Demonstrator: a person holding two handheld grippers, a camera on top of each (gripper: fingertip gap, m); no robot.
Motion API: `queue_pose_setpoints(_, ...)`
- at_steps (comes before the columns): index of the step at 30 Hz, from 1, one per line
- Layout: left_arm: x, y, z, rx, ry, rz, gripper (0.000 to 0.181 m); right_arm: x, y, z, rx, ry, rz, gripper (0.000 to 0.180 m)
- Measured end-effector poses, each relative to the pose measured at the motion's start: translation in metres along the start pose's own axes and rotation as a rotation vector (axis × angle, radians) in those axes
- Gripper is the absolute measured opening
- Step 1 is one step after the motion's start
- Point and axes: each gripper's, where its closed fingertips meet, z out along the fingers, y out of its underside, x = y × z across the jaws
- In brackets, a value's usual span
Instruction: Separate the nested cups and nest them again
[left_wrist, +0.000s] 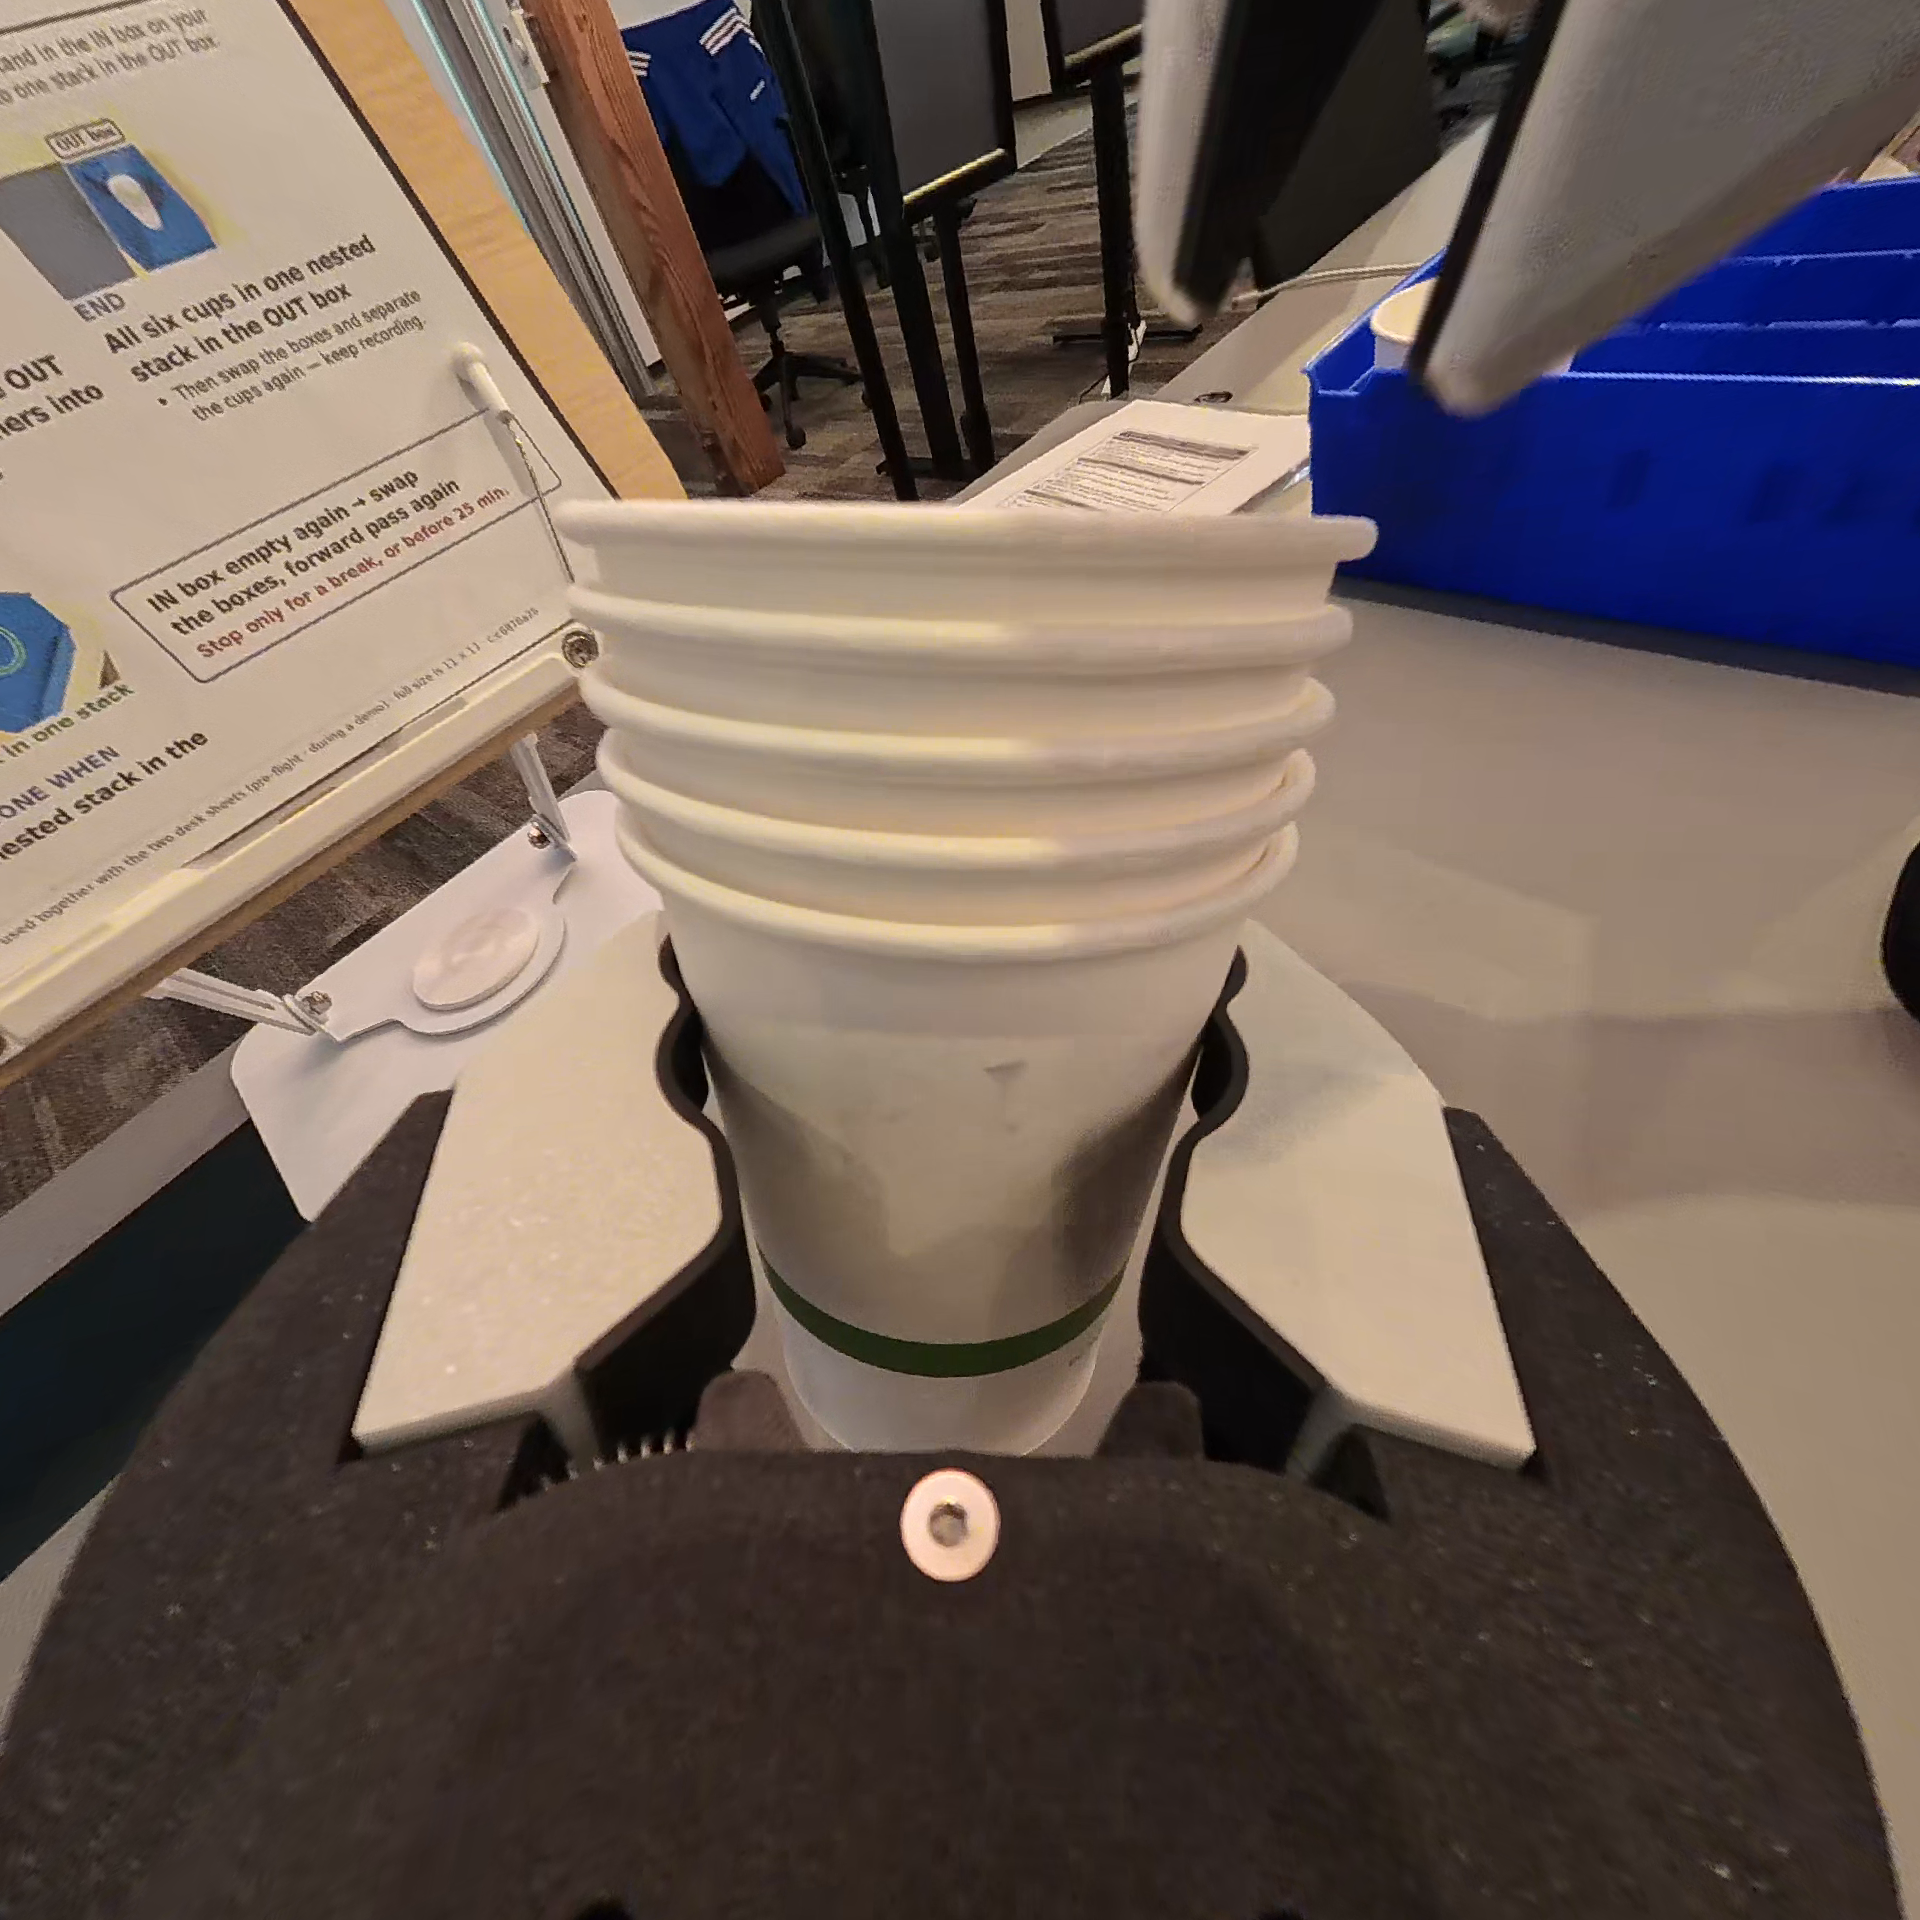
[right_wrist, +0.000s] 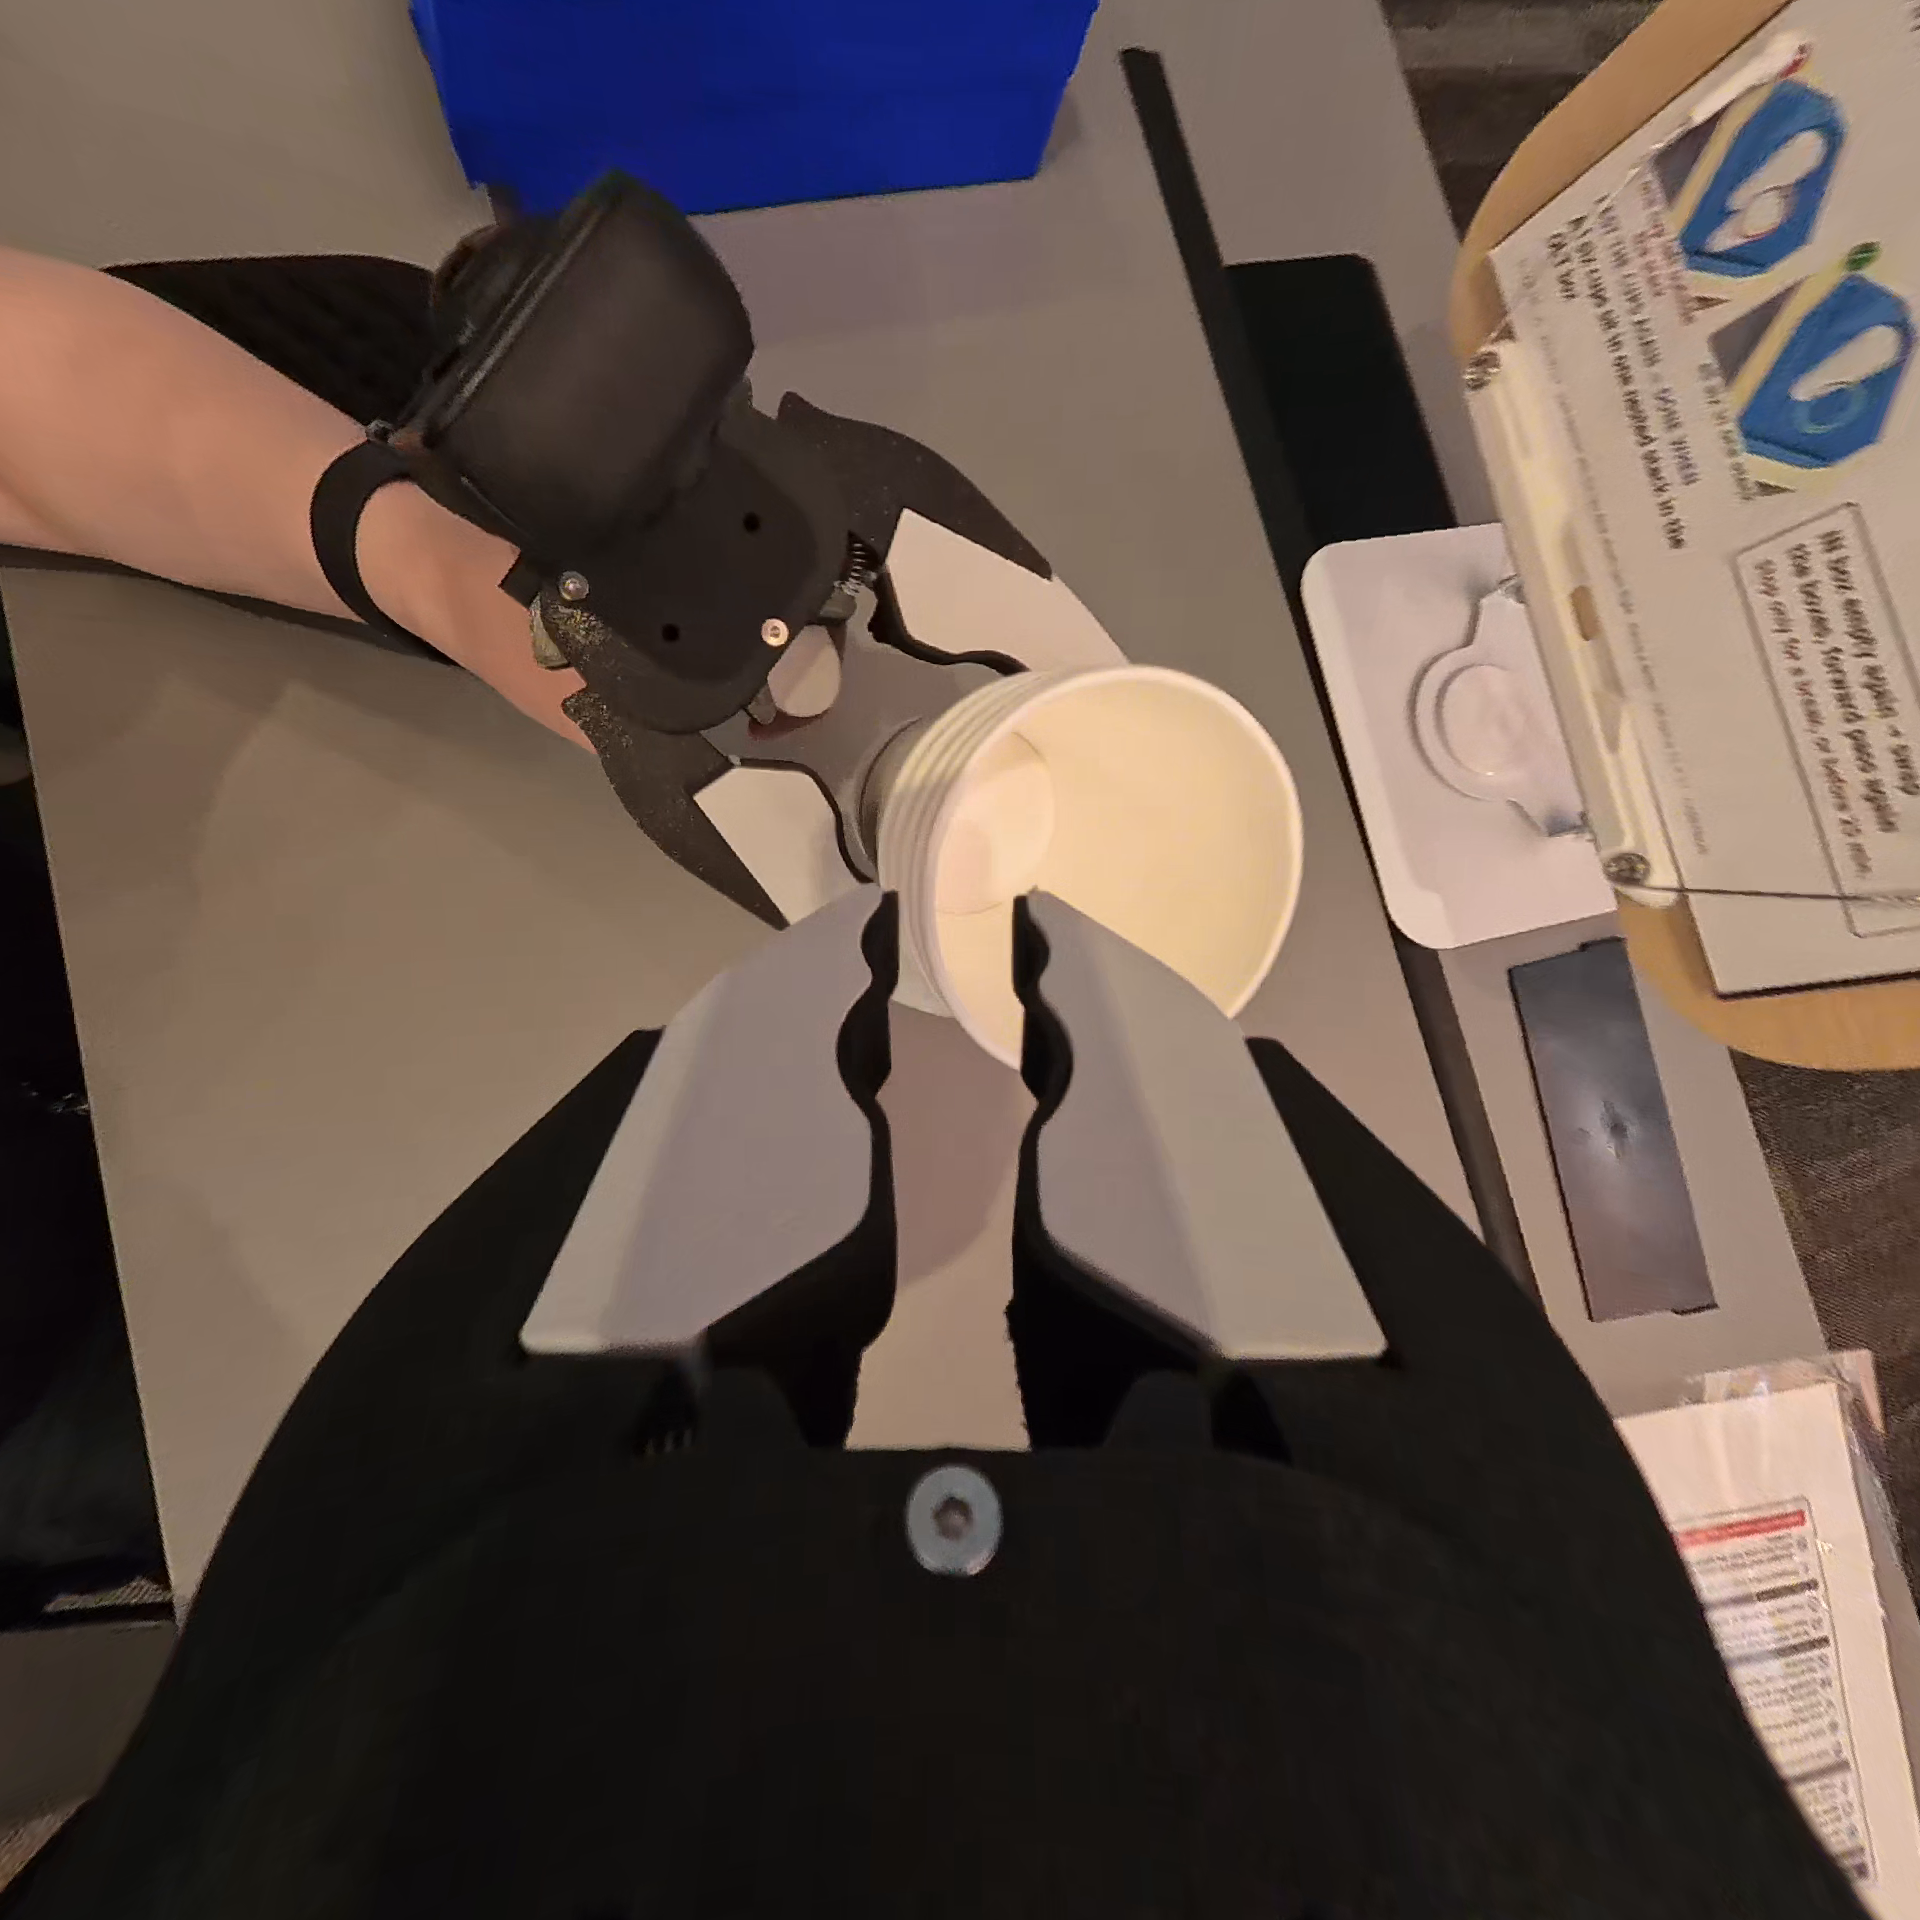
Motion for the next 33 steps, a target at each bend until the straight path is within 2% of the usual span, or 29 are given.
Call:
queue_pose_setpoints(4, 0.0, 0.0, 0.0, 0.002, 0.006, -0.007, 0.093, 0.002, 0.003, 0.014, -0.039, -0.01, 0.001, 0.017)
queue_pose_setpoints(7, 0.0, 0.0, 0.001, 0.001, 0.015, -0.011, 0.093, -0.004, 0.004, 0.018, -0.042, -0.069, 0.017, 0.005)
queue_pose_setpoints(19, 0.006, 0.0, 0.003, 0.004, 0.027, 0.005, 0.093, -0.007, 0.011, 0.016, -0.039, -0.127, 0.069, 0.002)
queue_pose_setpoints(27, 0.006, 0.004, 0.005, -0.007, 0.034, 0.008, 0.093, -0.003, 0.008, 0.0, -0.02, -0.099, 0.069, 0.002)
queue_pose_setpoints(33, 0.007, 0.008, 0.007, -0.023, 0.046, -0.002, 0.093, 0.007, -0.003, -0.034, 0.008, -0.015, 0.054, 0.002)
